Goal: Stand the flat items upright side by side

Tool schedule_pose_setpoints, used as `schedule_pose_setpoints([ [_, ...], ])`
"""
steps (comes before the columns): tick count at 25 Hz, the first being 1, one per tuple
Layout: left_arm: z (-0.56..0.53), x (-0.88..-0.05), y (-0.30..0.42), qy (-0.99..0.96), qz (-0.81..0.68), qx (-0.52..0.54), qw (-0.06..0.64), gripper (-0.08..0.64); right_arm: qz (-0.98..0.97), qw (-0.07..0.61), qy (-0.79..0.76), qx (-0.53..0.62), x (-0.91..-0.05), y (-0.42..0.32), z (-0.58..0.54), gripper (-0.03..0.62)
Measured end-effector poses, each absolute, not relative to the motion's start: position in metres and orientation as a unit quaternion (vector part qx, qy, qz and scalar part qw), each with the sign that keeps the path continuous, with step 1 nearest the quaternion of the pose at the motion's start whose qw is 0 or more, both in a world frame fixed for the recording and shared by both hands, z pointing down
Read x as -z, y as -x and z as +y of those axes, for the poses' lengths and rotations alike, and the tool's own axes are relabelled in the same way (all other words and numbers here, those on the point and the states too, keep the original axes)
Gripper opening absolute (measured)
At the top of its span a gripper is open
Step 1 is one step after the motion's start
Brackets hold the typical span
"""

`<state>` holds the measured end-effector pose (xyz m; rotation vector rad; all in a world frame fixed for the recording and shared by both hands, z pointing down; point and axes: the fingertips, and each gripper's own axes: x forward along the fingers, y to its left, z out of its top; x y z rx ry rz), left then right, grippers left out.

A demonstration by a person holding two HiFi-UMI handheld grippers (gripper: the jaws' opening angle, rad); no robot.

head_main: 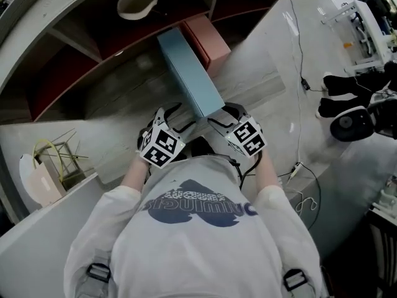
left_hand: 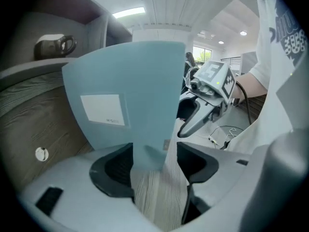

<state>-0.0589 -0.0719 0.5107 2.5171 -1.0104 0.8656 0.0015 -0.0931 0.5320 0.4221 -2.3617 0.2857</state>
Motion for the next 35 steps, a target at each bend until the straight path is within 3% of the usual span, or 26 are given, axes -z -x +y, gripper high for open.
schedule_pose_setpoints([
  [11,-0.082,-0.504,0.045,-0.851,-0.411,-0.291,0.150,0.278,-0.927,0.354,-0.085,-0.086,-0.530,0.018,-0.097,0.212],
  [35,-0.131,-0.506,0.086,-0.847,-0.421,-0.269,0.181,0.279,-0.924,0.319,-0.168,-0.124,-0.529,0.049,-0.136,0.173],
])
